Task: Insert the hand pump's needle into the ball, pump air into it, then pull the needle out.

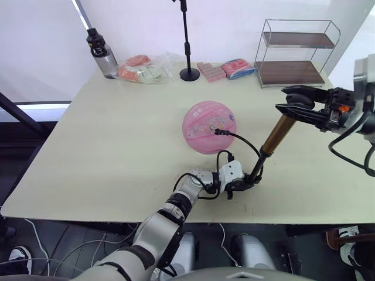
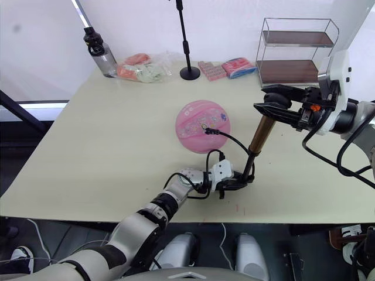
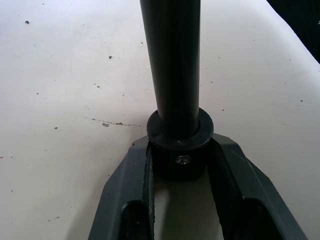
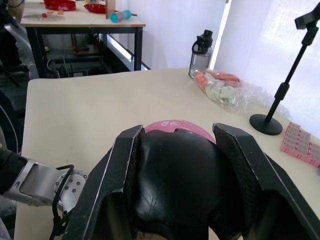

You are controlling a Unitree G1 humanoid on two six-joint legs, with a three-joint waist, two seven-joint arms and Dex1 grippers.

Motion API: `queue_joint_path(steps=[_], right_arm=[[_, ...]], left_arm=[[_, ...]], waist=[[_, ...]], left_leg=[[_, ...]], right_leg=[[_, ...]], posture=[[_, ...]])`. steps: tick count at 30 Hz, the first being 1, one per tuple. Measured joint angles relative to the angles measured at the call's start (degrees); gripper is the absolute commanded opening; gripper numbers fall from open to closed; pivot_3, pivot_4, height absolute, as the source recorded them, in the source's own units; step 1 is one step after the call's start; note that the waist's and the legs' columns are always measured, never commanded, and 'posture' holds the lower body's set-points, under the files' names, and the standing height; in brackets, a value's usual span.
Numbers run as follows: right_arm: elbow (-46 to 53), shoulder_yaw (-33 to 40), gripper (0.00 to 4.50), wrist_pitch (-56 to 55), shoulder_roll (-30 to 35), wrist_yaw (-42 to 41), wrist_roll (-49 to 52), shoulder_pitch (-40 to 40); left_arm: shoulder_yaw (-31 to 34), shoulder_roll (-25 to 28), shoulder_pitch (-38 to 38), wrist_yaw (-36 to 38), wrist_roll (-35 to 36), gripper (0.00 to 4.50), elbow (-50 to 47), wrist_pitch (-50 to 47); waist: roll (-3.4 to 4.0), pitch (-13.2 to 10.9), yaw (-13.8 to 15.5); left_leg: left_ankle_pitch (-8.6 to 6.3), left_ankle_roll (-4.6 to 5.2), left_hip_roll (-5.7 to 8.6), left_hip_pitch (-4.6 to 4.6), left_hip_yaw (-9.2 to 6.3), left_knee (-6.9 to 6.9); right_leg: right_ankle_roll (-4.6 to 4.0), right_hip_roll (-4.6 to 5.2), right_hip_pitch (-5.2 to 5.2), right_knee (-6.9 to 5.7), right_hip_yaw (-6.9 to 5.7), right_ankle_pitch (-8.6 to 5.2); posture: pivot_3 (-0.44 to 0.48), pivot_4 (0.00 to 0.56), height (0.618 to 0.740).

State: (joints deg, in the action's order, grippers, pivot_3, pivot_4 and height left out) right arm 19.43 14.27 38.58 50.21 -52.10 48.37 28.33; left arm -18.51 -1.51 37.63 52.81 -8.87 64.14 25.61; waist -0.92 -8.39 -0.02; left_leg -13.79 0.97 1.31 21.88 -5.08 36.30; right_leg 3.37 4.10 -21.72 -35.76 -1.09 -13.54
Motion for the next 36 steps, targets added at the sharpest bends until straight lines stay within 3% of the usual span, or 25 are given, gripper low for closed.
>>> queue_joint_path(steps=[6,14,24,29,36], right_arm=[[-0.2,-1.6,1.67,-5.7,-2.6,-1.5,-3.5,-4.6],[-5.5,-10.7,1.67,-17.8,-8.5,-4.0,-13.9,-12.4],[-12.2,-15.7,1.67,-31.2,-15.0,-3.6,-22.8,-17.9],[-11.9,-15.4,1.67,-31.0,-15.0,-3.5,-23.0,-17.3],[-7.2,-11.7,1.67,-17.8,-9.0,-3.7,-16.2,-12.8]], left_arm=[[-0.1,0.3,-0.1,0.0,0.0,1.02,0.0,0.0],[-0.3,0.6,-0.3,-0.5,-0.2,1.02,0.3,0.0],[-0.3,0.7,-0.5,-0.8,-0.5,1.02,0.6,-0.1],[-0.3,0.7,-0.4,-0.8,-0.5,1.02,0.7,-0.1],[-0.1,-0.1,0.2,0.0,-0.1,1.02,0.6,-0.1]], waist=[[-0.20,0.2,-0.2],[-0.55,0.6,-0.5],[-0.74,1.0,-0.6],[-0.80,1.0,-0.6],[-0.19,0.3,0.0]], left_leg=[[0.00,0.00,-0.04,-0.05,-0.01,0.00],[-0.01,-0.01,-0.09,-0.12,-0.01,0.00],[-0.01,-0.02,-0.10,-0.17,-0.02,0.00],[-0.04,-0.06,-0.13,-0.16,-0.04,0.00],[-0.01,-0.01,0.03,0.04,-0.03,0.00]], right_leg=[[0.00,-0.04,0.04,0.00,-0.01,0.00],[0.00,-0.05,0.07,0.00,-0.02,0.00],[-0.01,-0.06,0.08,0.00,-0.01,-0.01],[-0.02,-0.07,0.07,0.00,-0.03,-0.01],[-0.01,0.02,-0.01,0.01,-0.02,-0.01]], posture=[[0.000,0.150,0.740],[0.000,0.150,0.740],[0.000,0.150,0.740],[0.000,0.150,0.740],[0.000,0.150,0.740]])
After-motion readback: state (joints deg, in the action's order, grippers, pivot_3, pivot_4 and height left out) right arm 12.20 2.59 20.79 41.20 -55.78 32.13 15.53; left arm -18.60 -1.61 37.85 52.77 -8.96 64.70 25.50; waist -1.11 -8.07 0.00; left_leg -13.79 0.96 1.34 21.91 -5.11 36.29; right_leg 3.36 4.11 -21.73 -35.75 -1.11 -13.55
